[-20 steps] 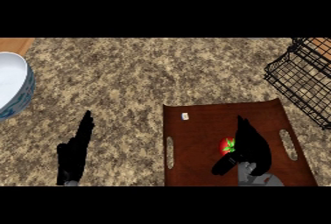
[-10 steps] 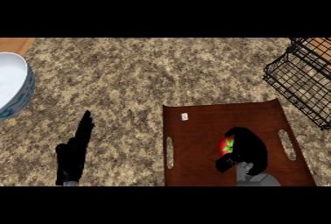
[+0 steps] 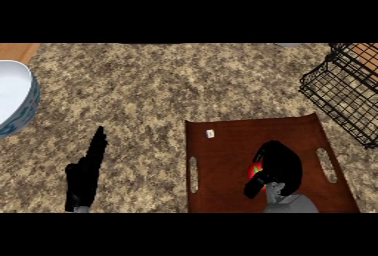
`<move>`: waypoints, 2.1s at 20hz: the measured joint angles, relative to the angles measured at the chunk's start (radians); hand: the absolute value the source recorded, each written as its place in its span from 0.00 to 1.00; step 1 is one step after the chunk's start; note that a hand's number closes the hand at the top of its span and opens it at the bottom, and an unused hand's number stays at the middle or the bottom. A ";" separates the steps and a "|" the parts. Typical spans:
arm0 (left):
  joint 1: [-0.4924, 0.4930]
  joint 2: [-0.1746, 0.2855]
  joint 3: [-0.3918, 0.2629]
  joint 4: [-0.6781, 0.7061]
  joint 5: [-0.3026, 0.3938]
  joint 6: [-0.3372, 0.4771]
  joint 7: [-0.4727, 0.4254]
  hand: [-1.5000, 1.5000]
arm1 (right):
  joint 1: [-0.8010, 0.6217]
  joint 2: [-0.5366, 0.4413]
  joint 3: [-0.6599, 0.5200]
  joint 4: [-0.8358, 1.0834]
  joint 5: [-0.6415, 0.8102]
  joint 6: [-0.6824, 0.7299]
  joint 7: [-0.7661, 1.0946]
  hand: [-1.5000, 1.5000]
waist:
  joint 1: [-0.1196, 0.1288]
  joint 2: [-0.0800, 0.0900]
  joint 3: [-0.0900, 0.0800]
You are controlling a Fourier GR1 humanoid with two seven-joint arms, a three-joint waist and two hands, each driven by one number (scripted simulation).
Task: Pick the tomato from the tray and place it in the tiered basket
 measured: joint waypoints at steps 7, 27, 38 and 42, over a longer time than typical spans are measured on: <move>0.022 -0.006 0.016 -0.005 0.001 0.003 -0.019 0.50 | 0.133 -0.213 -0.203 -0.115 -0.093 -0.014 -0.157 1.00 | -0.025 0.004 0.009; 0.022 0.009 0.032 -0.034 0.000 -0.014 0.035 0.50 | 0.138 -0.620 -1.017 -0.623 -0.672 0.129 -0.182 1.00 | -0.025 0.006 0.004; -0.001 -0.017 0.038 0.004 -0.021 -0.040 -0.014 0.50 | -0.091 -0.852 -1.041 -0.454 -0.735 0.170 -0.095 1.00 | 0.007 0.012 0.006; -0.019 -0.026 0.040 0.010 -0.027 -0.042 0.001 0.50 | -0.171 -0.892 -0.965 -0.314 -0.686 0.133 -0.107 1.00 | 0.016 0.015 0.006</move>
